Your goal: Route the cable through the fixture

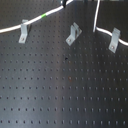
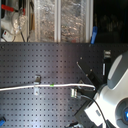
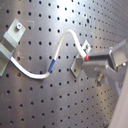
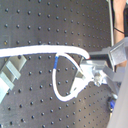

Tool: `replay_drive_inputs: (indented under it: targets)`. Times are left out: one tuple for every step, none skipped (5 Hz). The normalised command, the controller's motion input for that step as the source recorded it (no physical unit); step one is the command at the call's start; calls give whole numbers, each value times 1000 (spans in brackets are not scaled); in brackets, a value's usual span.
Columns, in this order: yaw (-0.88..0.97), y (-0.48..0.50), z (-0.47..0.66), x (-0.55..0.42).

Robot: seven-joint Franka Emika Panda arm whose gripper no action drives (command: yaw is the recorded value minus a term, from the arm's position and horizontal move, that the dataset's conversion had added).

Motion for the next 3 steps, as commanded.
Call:
replay_drive_inputs:
  targets:
    - [0,-11,0,10]
    - [97,126,316,-2]
    - [274,329,381,84]
